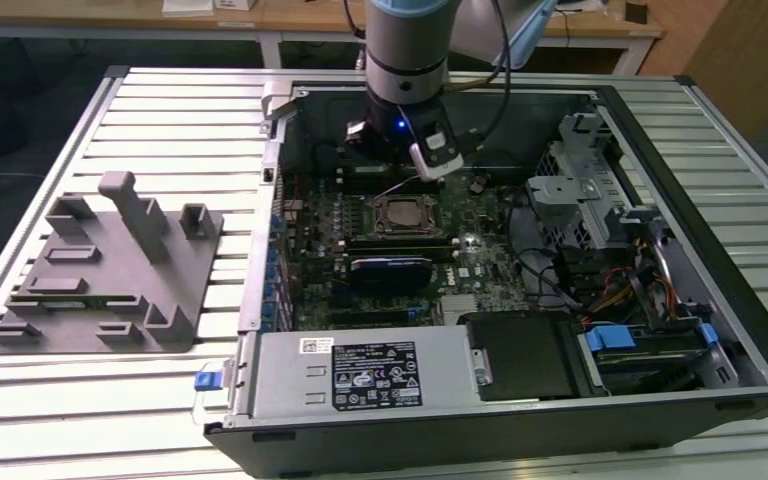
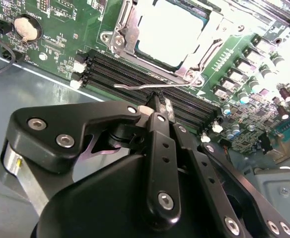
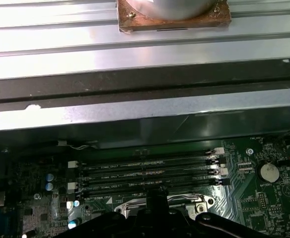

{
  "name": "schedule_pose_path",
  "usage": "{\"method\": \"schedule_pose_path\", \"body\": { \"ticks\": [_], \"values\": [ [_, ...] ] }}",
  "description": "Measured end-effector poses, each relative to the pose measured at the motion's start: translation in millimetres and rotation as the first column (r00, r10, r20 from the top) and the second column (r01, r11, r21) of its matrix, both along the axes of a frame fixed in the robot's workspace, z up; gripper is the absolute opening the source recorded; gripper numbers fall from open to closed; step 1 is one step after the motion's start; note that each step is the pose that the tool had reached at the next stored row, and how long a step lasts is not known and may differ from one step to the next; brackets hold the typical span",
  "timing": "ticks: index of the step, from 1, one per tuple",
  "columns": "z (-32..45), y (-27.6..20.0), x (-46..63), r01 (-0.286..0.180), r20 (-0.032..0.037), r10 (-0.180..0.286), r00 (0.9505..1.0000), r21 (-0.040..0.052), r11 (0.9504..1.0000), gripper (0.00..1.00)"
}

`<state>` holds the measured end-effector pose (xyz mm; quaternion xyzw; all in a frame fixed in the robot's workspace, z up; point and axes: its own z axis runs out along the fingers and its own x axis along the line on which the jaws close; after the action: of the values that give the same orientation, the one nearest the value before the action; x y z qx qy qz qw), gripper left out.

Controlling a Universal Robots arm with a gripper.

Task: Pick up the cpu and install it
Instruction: 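Install the first cpu locking lever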

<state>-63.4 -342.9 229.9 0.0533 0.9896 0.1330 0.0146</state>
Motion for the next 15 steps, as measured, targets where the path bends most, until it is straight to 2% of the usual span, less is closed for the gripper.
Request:
{"method": "schedule_pose_path", "body": {
  "ticks": [8,9,15],
  "values": [
    [-5.1,0.0,0.0,0.0,0.0241,0.0,0.9997,0.0001,1.0,0.11],
    [-5.7,0.0,0.0,0.0,0.0288,0.0,0.9996,0.0,1.0,0.11],
    [-9.1,0.0,0.0,0.0,0.0671,0.0,0.9977,0.0001,1.0,0.11]
  ]
}}
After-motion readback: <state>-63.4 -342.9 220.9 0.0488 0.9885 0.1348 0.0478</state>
